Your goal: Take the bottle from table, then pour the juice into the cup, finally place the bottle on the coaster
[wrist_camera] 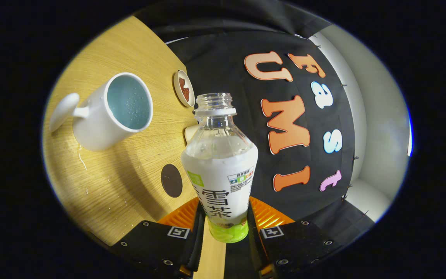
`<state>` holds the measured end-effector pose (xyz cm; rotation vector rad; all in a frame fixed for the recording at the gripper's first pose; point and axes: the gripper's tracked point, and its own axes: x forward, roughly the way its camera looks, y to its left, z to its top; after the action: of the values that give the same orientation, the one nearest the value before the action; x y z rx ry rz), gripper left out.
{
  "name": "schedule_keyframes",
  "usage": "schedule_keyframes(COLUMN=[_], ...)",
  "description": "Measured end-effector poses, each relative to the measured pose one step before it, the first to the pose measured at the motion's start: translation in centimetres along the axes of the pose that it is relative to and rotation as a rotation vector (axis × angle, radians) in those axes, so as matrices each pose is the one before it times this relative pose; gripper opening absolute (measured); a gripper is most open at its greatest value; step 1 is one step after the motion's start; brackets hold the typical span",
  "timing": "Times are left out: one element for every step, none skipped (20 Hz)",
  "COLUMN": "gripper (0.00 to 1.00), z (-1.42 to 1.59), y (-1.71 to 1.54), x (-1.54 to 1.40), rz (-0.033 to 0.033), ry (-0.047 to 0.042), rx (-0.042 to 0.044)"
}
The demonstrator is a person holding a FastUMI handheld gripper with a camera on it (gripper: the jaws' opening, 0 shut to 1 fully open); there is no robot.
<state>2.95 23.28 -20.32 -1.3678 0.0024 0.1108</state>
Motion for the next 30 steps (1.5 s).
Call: schedule_keyframes(gripper=[0.52, 0.52, 0.52, 0.52, 0.52, 0.52, 0.52, 0.52, 0.52, 0.52, 0.52, 0.52, 0.52, 0.52, 0.52, 0.52, 0.52, 0.52, 0.52, 0.52, 0.52, 0.52, 0.52, 0.52, 0.52, 0.52, 0.52, 0.52, 0.52, 0.52], z=[0.092, -0.011, -0.058, -0.112, -0.027, 0.145, 0.232, -0.091, 0.109, 0.083, 0.07, -0.121, -0.008, 0.074, -0.006, 0.168, 0.07, 0.024, 0.075, -0.109, 0.01, -0.071, -0.102, 0.012, 0.068, 0.029, 0.129, 0.04, 0.031, 0.055], y=[-0.108, -0.105, 0.022, -0.038, -0.001, -0.127, -0.135, 0.255, -0.175, -0.292, -0.23, -0.143, -0.252, -0.093, -0.092, -0.267, -0.23, -0.029, 0.011, 0.159, -0.077, 0.003, -0.057, -0.026, -0.069, -0.057, -0.007, -0.115, 0.034, -0.024], x=[0.029, 0.114, -0.054, 0.093, 0.072, -0.108, -0.097, 0.015, 0.024, -0.077, -0.075, 0.067, 0.11, 0.33, 0.142, -0.018, 0.007, -0.104, -0.08, 0.061, -0.09, 0.057, -0.028, 0.072, -0.057, 0.035, 0.021, 0.12, 0.091, -0.003], rz=[-0.00449, -0.00331, 0.00002, -0.00031, 0.00136, -0.00484, -0.00467, 0.00697, -0.00662, -0.01012, -0.01213, -0.01072, -0.00303, 0.00503, 0.00277, -0.00476, -0.00567, -0.00298, 0.00305, 0.00288, 0.00199, 0.0, 0.00101, 0.00012, -0.00158, 0.00162, 0.00031, 0.00053, 0.00173, -0.00078], ry=[-0.00646, -0.00379, -0.00293, -0.00162, -0.0018, -0.00441, -0.01102, 0.00142, -0.00651, -0.0037, -0.00044, 0.00284, 0.00026, -0.00192, -0.00049, -0.00451, -0.00494, -0.00336, -0.00441, -0.00133, -0.00077, 0.00187, 0.00115, 0.00028, -0.00125, -0.00046, -0.00206, -0.00241, -0.00026, -0.00029], rx=[-0.02456, -0.01945, -0.01548, -0.01645, -0.02012, -0.01926, -0.00917, -0.01449, -0.01613, -0.02178, -0.01826, -0.01267, -0.00364, 0.00462, -0.00224, -0.01165, -0.01552, -0.01408, -0.00973, -0.00429, -0.00476, -0.00436, -0.00451, -0.00331, -0.00392, -0.00482, -0.00423, -0.00277, -0.00351, -0.00323])
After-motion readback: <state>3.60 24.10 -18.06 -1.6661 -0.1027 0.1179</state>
